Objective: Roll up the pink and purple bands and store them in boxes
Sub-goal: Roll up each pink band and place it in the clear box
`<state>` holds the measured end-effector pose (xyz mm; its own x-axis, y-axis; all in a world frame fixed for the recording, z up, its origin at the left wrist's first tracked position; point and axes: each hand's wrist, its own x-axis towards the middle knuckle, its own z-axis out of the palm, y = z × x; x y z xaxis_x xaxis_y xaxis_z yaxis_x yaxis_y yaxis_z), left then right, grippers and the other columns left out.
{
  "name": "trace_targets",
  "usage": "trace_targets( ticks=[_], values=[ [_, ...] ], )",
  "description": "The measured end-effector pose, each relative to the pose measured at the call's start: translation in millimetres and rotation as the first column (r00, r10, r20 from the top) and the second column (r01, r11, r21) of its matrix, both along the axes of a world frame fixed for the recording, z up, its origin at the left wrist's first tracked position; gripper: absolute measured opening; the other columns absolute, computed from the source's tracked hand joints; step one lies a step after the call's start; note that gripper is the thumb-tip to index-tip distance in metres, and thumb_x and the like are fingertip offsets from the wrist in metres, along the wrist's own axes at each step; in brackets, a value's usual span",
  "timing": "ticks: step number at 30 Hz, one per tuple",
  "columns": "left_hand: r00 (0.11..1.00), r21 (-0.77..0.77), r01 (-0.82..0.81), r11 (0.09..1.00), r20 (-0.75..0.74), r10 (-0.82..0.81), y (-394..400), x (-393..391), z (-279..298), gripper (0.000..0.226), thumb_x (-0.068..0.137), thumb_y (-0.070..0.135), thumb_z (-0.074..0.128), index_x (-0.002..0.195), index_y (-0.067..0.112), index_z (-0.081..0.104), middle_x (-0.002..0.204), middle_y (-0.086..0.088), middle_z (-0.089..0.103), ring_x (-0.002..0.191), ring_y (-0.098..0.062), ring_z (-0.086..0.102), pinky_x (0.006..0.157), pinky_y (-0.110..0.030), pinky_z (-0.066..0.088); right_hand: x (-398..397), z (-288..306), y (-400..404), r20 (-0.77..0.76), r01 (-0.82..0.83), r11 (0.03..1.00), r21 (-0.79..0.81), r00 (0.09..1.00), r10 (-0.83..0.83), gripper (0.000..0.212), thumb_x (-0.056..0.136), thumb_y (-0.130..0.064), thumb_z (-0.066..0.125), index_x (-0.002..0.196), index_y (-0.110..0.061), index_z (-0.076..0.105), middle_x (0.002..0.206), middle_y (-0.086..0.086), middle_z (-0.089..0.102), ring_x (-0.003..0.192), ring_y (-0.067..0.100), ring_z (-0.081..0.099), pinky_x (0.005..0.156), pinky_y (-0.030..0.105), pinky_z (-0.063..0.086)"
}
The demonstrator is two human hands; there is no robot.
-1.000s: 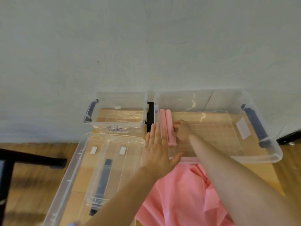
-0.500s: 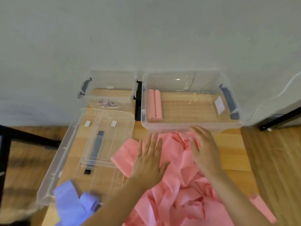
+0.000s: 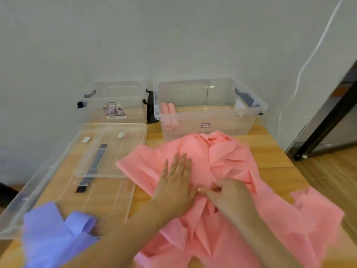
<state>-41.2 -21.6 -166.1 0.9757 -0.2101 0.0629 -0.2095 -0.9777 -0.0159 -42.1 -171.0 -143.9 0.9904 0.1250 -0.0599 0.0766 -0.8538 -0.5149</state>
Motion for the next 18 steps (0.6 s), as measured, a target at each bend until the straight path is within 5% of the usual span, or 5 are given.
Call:
trace_targets(
  ticks=[4,6,11,16,18],
  values=[
    [0.993,-0.092,-0.121,0.988,-0.017,0.12,0.4,-31.4,8.5,0.067,0.096,0.047,0.028,0.148,0.009,0.006,0.156,-0.009,0.0,0.143,-0.025,-0.006,0.115,-0.04,-0.003,-8.2,-5.5,4.9,0.136,-0.014,0.961,0.277,0.99,-0.025,0.032,0.074,-0.015,0.065,0.048,-0.012,0.048,0.05,0.01,0.056,0.054,0.025,0.056,0.057,0.035,0.044],
    [0.987,-0.299,-0.14,0.944,0.03,0.156,-0.9,-60.7,10.3,0.062,0.096,0.038,0.041,0.145,0.007,0.021,0.154,-0.01,0.017,0.142,-0.024,0.011,0.114,-0.033,0.009,-18.6,1.6,3.6,0.214,-0.018,0.887,0.461,0.972,-0.092,0.03,0.078,-0.005,0.061,0.052,-0.012,0.048,0.051,0.005,0.05,0.053,0.018,0.049,0.054,0.021,0.038],
    [0.959,-0.751,-0.229,0.62,-0.064,0.277,-20.6,-122.0,33.6,0.051,0.092,0.03,0.053,0.137,0.01,0.039,0.141,-0.007,0.043,0.128,-0.02,0.04,0.099,-0.023,0.03,-34.2,44.5,-8.1,-0.106,0.136,0.381,0.914,0.989,-0.1,0.024,0.088,-0.002,0.053,0.067,-0.012,0.058,0.077,0.007,0.058,0.072,0.018,0.051,0.068,0.03,0.039],
    [0.928,-0.929,-0.355,0.099,-0.338,0.158,-30.9,-126.0,71.9,0.048,0.09,0.039,0.056,0.128,0.011,0.05,0.132,0.0,0.05,0.116,-0.018,0.047,0.094,-0.029,0.036,-44.0,108.1,-27.0,-0.041,0.024,0.145,0.989,0.992,0.12,0.03,0.093,0.001,0.044,0.069,-0.01,0.059,0.059,0.002,0.065,0.061,0.016,0.06,0.059,0.027,0.049],
    [0.905,-0.905,-0.425,0.01,-0.425,0.021,-38.4,-119.3,78.6,0.05,0.088,0.044,0.055,0.126,0.012,0.05,0.133,-0.006,0.051,0.119,-0.023,0.047,0.098,-0.033,0.036,-46.6,128.5,-29.0,0.008,-0.029,0.091,0.995,0.973,0.232,0.029,0.094,0.004,0.04,0.077,-0.008,0.06,0.062,0.001,0.068,0.058,0.011,0.064,0.054,0.021,0.051]
  ],
)
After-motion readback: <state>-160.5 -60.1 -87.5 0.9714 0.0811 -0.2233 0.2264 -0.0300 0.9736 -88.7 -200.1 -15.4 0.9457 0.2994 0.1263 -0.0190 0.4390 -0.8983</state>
